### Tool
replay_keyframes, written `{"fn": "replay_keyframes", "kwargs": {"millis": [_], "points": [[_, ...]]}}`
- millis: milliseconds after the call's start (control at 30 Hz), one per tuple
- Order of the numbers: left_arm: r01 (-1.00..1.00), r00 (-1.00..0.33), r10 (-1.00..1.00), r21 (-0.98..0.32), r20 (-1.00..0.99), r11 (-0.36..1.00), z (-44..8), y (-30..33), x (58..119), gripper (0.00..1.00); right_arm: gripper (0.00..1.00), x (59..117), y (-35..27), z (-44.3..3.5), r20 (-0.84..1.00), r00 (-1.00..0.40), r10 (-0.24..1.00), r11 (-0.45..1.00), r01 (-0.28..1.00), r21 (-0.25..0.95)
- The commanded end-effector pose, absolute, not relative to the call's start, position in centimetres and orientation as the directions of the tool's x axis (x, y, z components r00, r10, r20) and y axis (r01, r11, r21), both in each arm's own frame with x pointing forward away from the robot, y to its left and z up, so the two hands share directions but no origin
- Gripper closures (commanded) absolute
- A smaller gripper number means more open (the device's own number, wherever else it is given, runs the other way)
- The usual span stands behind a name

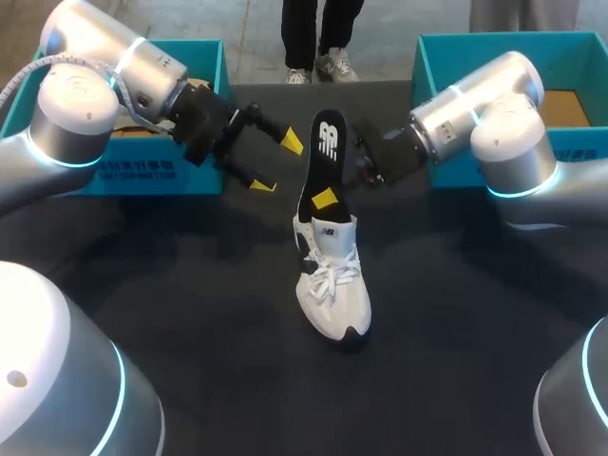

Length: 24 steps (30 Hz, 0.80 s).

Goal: Take the shoe out of the shoebox, open the shoe tongue, remove and reinsert the insole, then place the shoe into the shoebox

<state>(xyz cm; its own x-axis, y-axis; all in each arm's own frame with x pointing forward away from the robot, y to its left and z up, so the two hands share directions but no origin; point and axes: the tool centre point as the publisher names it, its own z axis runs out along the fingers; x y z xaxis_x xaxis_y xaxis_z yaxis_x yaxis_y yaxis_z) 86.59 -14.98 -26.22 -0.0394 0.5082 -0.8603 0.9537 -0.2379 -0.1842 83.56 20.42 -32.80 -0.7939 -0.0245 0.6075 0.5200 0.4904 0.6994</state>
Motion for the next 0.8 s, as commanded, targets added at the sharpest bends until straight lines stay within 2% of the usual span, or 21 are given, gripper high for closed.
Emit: {"fn": "replay_keyframes", "kwargs": {"millis": [33,567,667,733,767,800], "points": [[0.953,-0.039,0.509,-0.185,-0.86,-0.24,-26.4,-15.1,86.6,0.0,1.0,83.5,20.9,-33.4,0.621,-0.783,-0.036,0.507,0.521,0.687],[0.952,-0.04,0.507,-0.187,-0.861,-0.242,-26.4,-15.2,86.5,0.0,1.0,82.1,20.9,-34.7,0.67,-0.742,-0.037,0.551,0.544,0.633],[0.952,-0.04,0.506,-0.187,-0.862,-0.242,-26.4,-15.2,86.5,0.0,0.88,82.2,20.9,-34.3,0.661,-0.75,-0.031,0.546,0.541,0.64],[0.951,-0.039,0.505,-0.187,-0.862,-0.245,-26.4,-15.2,86.5,0.0,0.78,82.3,20.9,-34.0,0.656,-0.755,-0.029,0.544,0.538,0.643],[0.951,-0.039,0.504,-0.187,-0.863,-0.246,-26.4,-15.2,86.5,0.0,0.7,82.4,20.9,-33.9,0.654,-0.756,-0.028,0.544,0.537,0.644],[0.951,-0.039,0.503,-0.187,-0.864,-0.247,-26.5,-15.3,86.5,0.0,0.69,82.4,20.9,-33.8,0.651,-0.759,-0.027,0.544,0.535,0.647]]}}
